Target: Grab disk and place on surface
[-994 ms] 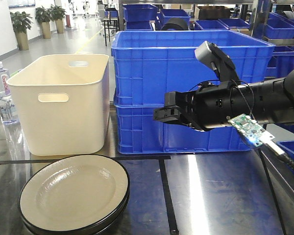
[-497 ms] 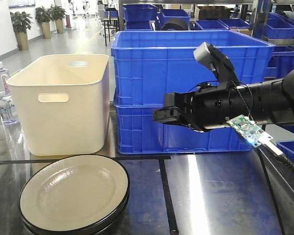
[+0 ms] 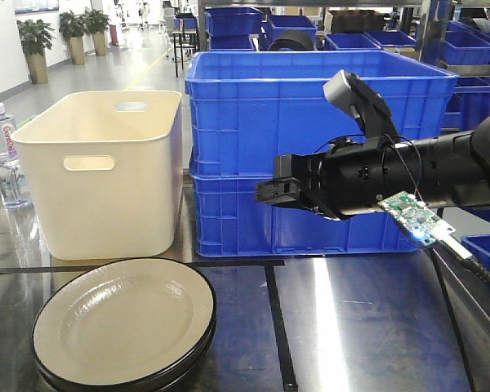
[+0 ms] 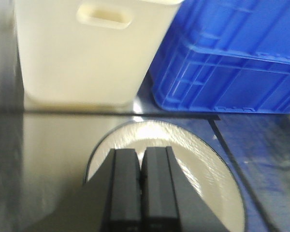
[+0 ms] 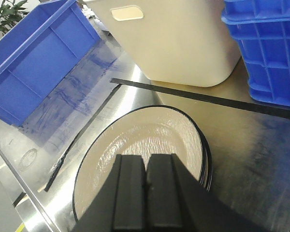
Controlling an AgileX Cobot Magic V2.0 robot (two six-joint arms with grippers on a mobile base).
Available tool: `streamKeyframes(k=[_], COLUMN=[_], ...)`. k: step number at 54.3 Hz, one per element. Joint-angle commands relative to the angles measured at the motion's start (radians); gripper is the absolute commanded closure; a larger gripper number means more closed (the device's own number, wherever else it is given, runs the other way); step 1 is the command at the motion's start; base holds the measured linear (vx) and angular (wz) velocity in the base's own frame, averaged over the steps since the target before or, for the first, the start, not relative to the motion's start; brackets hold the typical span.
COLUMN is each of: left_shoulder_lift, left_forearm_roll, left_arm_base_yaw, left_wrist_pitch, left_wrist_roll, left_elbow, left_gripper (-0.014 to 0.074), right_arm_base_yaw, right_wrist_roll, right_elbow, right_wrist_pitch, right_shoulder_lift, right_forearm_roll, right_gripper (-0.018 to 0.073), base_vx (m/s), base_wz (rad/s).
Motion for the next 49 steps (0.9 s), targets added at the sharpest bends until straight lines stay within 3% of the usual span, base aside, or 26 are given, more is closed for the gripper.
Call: streamKeyframes(k=[1,8,13,23,49], left_shoulder_lift=[-0.084,-0.233,-0.338,-0.461,-0.972], left_forearm_roll=[0.134,0.321,0.388,0.386,0.385], left_arm_base_yaw=[-0.102,-0.179,-0.185,-0.181,-0.020], left_wrist_pitch=[-0.232,-0.461,-0.548,-0.635,-0.692], left_wrist_roll=[-0.056,-0.198,-0.281,-0.295,-0.279], left_elbow=[0.083,0.332,0.473,0.688,1.082], left_gripper=[0.0605,0.0605,0.0605,0.0605,0.0605], right_arm_base_yaw=[-0.003,-0.003,-0.003,-0.003,-0.003], right_wrist_roll=[-0.011,-0.011,-0.011,-0.011,-0.012], right_elbow=[-0.032,-0.032,-0.032,-0.032,-0.032], right_wrist_pitch=[-0.043,-0.043,-0.043,-0.043,-0.041], right_shoulder_lift=[-0.043,-0.043,-0.043,-0.043,-0.043], right_forearm_roll=[0.045,0.045,0.045,0.045,0.045], right_gripper=[0.0571,0.0571,0.0571,0.0571,0.0571], base_vx=[0.00,0.00,0.00,0.00,0.00], base_wz=[0.00,0.00,0.00,0.00,0.00])
